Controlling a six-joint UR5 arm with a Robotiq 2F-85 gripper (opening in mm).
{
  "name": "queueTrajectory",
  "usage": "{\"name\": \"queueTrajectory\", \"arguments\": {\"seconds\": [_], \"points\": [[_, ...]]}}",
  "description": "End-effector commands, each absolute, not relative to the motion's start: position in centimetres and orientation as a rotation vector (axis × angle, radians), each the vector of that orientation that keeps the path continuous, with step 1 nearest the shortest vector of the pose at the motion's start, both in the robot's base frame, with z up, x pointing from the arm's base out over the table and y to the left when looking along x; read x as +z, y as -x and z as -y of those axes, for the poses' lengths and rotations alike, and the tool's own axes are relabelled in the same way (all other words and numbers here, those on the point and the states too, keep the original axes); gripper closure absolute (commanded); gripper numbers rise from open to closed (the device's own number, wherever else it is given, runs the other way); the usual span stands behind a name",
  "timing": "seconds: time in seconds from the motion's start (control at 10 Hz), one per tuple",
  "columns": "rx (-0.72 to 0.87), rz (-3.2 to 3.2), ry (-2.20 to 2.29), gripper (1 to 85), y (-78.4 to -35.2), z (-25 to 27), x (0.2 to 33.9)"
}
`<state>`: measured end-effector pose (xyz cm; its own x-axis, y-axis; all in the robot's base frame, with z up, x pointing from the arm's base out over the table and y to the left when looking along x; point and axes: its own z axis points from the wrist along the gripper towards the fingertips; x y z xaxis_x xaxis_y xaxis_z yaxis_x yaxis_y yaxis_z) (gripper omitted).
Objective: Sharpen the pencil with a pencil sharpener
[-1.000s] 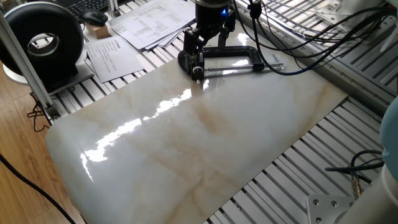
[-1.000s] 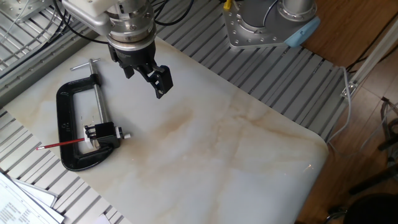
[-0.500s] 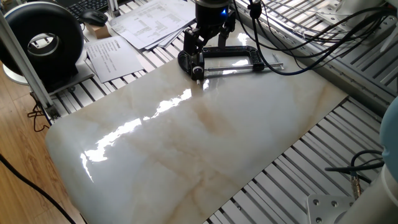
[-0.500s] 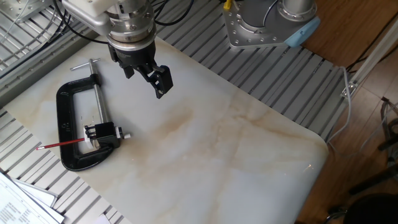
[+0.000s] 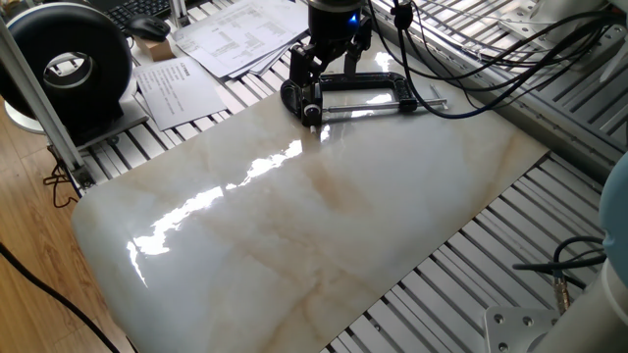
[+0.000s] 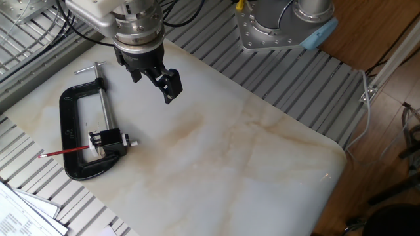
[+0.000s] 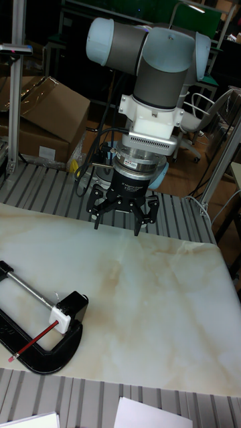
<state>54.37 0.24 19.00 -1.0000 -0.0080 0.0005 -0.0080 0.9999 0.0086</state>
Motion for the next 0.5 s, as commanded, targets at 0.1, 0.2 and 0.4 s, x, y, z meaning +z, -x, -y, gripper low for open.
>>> {"name": "queueTrajectory", "arguments": {"seconds": [0.1, 0.2, 0.4], "points": [[0.043, 3.015, -0.226, 67.7, -51.35, 0.42, 19.12], [0.044, 3.017, -0.224, 68.0, -51.36, 0.36, 19.13], [0.042, 3.021, -0.210, 68.0, -51.34, 0.07, 19.14]]}}
